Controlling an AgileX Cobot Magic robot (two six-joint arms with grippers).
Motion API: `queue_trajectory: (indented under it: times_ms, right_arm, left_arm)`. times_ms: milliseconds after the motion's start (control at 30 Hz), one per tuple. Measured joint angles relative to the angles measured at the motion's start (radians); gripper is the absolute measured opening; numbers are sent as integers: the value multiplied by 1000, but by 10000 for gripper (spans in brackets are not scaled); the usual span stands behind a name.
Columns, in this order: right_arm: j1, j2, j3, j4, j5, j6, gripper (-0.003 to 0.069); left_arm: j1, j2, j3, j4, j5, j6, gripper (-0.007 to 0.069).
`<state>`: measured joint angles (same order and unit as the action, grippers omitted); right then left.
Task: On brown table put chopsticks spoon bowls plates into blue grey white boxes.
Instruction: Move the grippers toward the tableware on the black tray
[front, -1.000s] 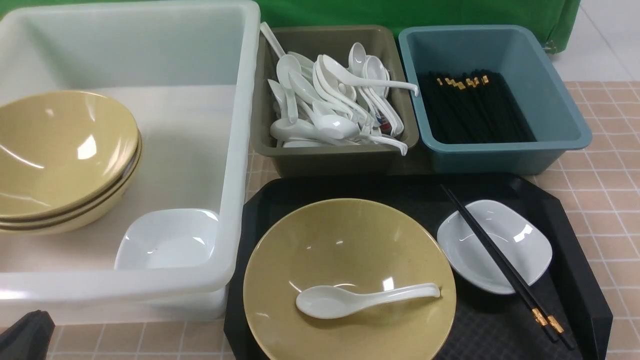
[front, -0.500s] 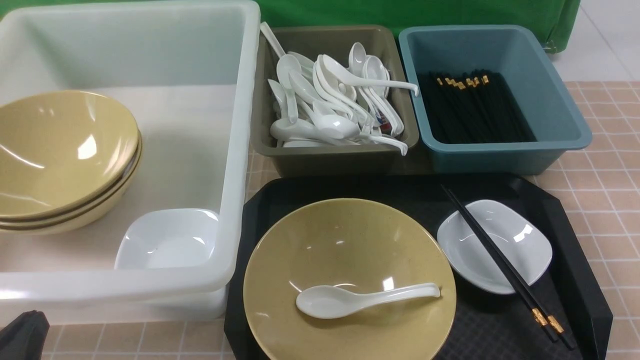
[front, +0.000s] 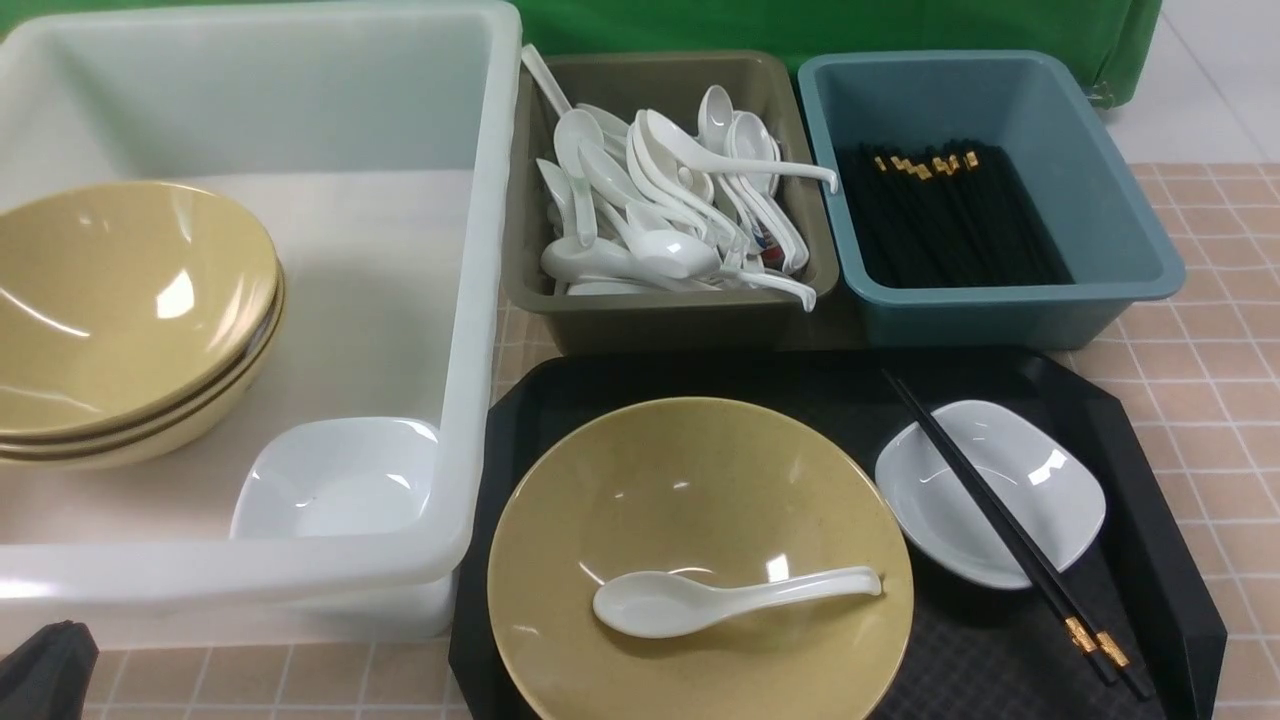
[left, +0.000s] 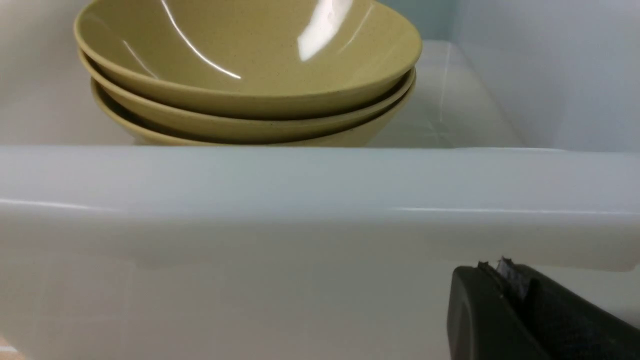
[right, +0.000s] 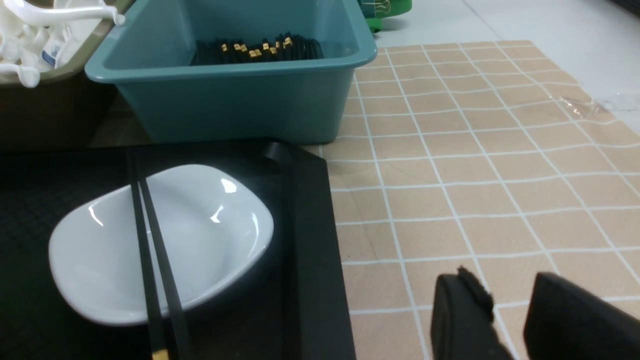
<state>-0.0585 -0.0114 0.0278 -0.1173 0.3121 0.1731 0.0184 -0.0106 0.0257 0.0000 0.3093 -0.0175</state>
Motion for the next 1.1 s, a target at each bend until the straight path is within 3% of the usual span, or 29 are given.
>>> queue_trajectory:
  times_ms: [733, 967, 1033, 1100]
  right_arm:
    - [0, 0, 0, 0, 1, -1, 237]
    - [0, 0, 0, 0, 1, -1, 237]
    - [0, 0, 0, 0, 1, 8, 237]
    - [0, 0, 0, 2, -1, 29, 237]
  left_arm:
    - [0, 0, 0, 0, -7, -3, 1]
    - [0, 0, 0, -241, -66, -121, 1]
    - [0, 0, 0, -444, -87, -229, 1]
    - [0, 0, 0, -563, -96, -285, 1]
